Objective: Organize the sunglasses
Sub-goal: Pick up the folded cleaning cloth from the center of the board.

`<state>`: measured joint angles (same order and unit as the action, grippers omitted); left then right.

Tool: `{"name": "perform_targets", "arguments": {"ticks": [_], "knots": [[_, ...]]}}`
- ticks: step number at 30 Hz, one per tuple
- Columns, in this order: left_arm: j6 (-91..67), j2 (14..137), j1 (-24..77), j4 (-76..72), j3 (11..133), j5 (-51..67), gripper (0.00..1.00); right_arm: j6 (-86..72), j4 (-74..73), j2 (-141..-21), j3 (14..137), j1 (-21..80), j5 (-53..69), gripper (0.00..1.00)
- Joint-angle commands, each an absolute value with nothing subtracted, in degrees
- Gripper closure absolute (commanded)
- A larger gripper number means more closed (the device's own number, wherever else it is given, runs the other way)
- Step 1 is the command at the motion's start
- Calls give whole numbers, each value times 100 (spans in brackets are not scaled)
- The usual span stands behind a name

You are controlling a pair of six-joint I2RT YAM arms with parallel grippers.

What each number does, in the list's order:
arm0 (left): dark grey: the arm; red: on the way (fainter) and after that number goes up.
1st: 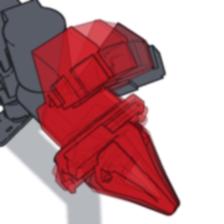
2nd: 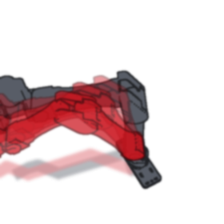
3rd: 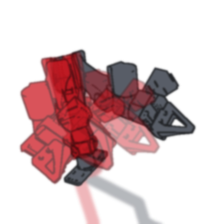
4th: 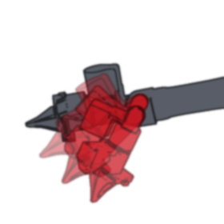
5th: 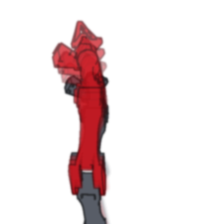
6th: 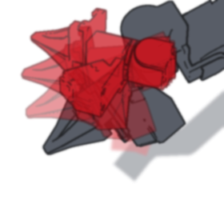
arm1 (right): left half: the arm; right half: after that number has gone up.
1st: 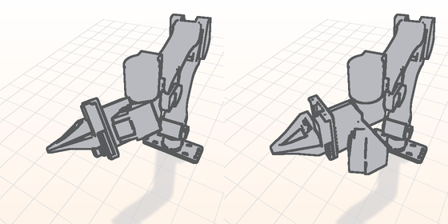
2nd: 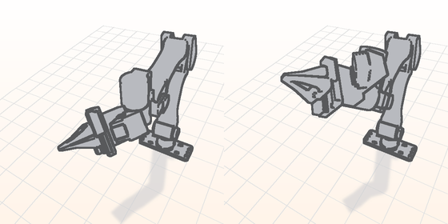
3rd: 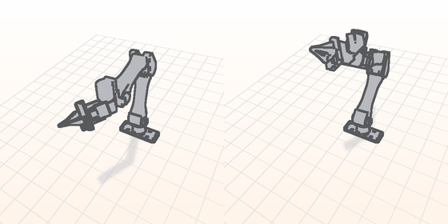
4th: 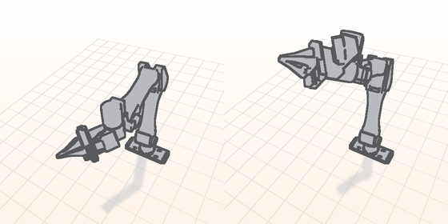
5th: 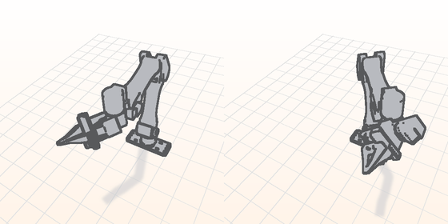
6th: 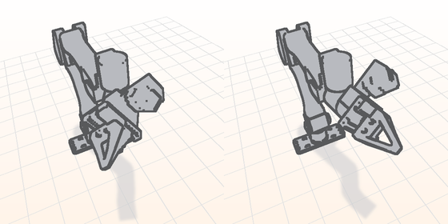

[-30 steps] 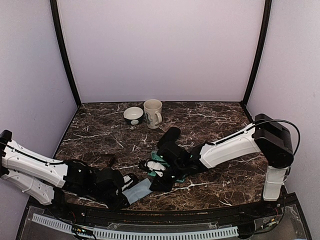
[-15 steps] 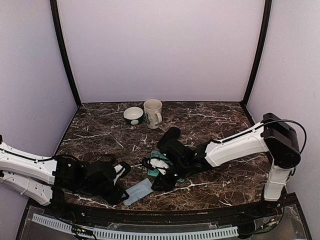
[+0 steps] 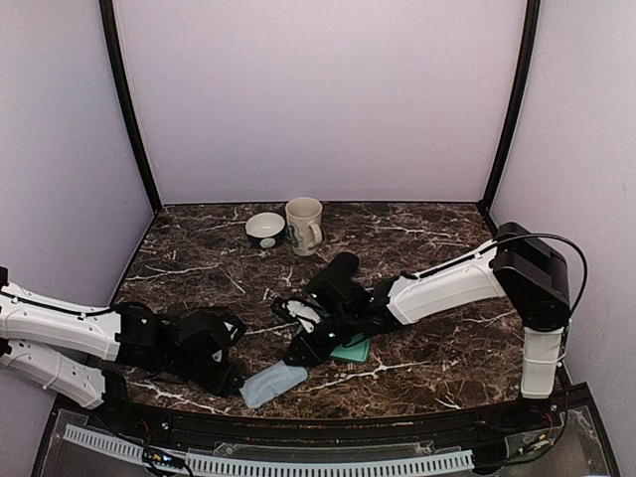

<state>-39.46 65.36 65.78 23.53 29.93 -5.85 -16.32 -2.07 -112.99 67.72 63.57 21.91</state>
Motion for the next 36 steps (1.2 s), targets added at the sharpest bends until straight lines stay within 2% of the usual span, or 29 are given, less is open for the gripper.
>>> {"name": "perform_targets", "arguments": {"ticks": [1, 17, 25, 36], "knots": [[-3935, 6836, 6548, 2466, 3013, -589, 57, -1882, 169, -11451, 6872, 6363, 2410, 75], [-3836, 7110, 6519, 2804, 3165, -531, 60, -1852, -480, -11577, 7094, 6354, 1863, 76], [-3757, 6365, 6486, 2601, 3237, -175, 54, -1763, -698, -11343, 7181, 6331, 1569, 75], [-3621, 6550, 6243, 2185, 3072, 15, 54, -1939, -818, -11515, 7269, 6241, 1437, 74]]}}
